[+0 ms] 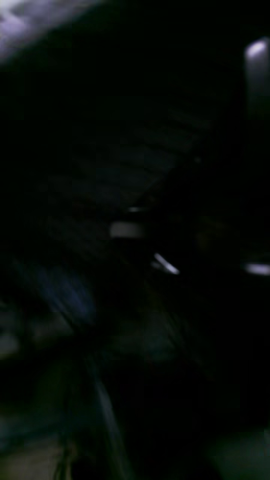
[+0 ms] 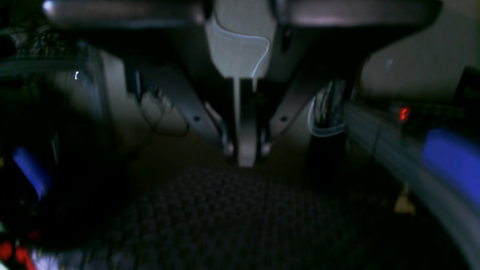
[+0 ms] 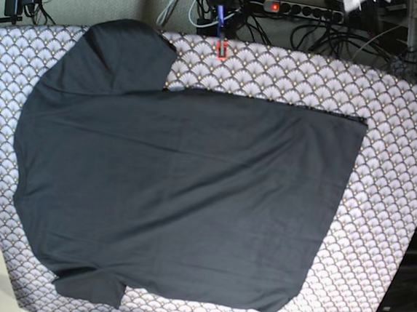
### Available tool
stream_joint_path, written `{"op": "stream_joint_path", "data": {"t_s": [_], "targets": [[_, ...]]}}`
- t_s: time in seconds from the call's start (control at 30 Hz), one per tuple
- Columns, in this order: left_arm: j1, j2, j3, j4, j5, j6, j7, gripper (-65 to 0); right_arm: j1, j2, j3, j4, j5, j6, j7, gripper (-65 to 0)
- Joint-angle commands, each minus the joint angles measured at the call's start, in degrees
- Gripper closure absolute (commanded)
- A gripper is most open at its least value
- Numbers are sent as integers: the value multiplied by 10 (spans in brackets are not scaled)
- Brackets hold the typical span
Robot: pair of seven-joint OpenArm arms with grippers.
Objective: Fold the T-shirt properly
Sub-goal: 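Move both grippers down toward the shirt's shoulder corners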
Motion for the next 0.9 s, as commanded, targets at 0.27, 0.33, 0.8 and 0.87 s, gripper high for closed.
{"op": "stream_joint_path", "data": {"t_s": [0.27,0.33,0.8,0.87], "targets": [[-81,85,193,-4,-228,1,-22,0,-83,5,6,295,7,-1,-148,0],[-60,116,263,-4,-228,1,-22,0,-83,5,6,322,7,-1,-176,0],[74,164,574,-4,-228,1,-20,0,-34,8,6,370,5,1,-283,0],[92,164,597,-4,-228,1,-19,0,-26,8,5,370,5,1,-283,0]]}}
